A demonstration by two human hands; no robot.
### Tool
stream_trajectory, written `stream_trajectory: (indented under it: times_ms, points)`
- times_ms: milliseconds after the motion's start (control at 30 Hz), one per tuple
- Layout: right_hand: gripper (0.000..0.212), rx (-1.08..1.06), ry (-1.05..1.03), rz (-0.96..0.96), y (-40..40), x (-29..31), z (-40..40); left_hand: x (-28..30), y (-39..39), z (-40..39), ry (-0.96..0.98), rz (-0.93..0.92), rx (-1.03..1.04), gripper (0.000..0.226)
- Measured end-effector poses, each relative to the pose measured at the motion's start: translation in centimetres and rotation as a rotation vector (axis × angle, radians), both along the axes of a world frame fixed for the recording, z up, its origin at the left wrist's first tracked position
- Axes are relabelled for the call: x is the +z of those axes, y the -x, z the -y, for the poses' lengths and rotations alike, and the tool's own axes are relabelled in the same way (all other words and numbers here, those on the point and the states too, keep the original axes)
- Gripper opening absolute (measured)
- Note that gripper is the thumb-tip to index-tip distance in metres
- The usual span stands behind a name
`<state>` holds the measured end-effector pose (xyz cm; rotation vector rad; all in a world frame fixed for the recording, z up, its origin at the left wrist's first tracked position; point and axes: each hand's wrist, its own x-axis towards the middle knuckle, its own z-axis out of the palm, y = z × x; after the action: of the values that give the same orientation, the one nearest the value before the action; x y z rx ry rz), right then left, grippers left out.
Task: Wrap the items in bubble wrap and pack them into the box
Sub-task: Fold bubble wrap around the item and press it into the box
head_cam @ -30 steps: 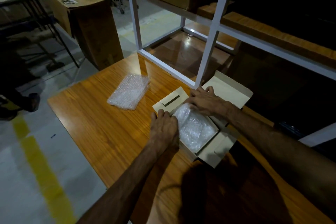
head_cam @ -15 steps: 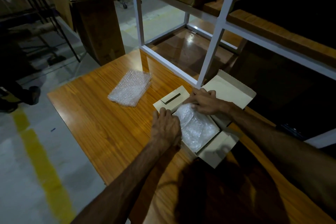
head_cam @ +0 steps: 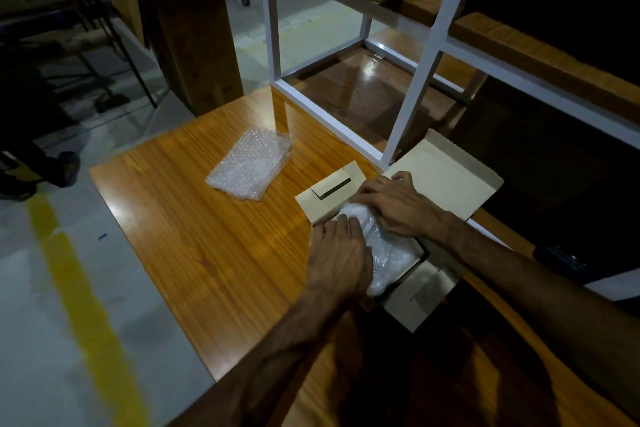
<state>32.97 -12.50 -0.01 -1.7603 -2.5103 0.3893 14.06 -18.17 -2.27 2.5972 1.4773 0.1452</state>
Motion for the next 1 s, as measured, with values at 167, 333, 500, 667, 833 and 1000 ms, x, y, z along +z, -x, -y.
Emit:
stream_trajectory:
  times_ms: [167, 333, 500, 667, 833, 1000]
  points:
    - [0.045, 0.058, 0.111, 0.272, -0.2, 0.3, -1.4, -0.5, -0.2, -1.2, 0.007, -0.001, 0.001, 0.052]
    - [0.043, 0.109, 0.059, 0.304, 0.5, 0.9, -1.6, -0.6, 0.7, -2.4, 0.006, 0.093, -0.021, 0.040]
    - [0.043, 0.023, 0.116, 0.122, -0.1, 0.8, -0.9, -1.5, 1.4, -2.5, 0.007, 0.235, 0.006, 0.027]
    - [0.040, -0.008, 0.171, 0.114, -0.4, 1.3, -0.8, -0.9, 1.3, -2.4, 0.035, 0.207, 0.016, 0.034]
    - [0.042, 0.061, 0.171, 0.232, 0.3, 1.7, -2.0, -0.3, 1.4, -2.6, 0.066, 0.102, -0.030, 0.042]
    - [0.036, 0.111, 0.107, 0.341, 0.9, 2.0, -2.3, 0.7, 1.2, -3.3, 0.092, -0.037, -0.060, 0.045]
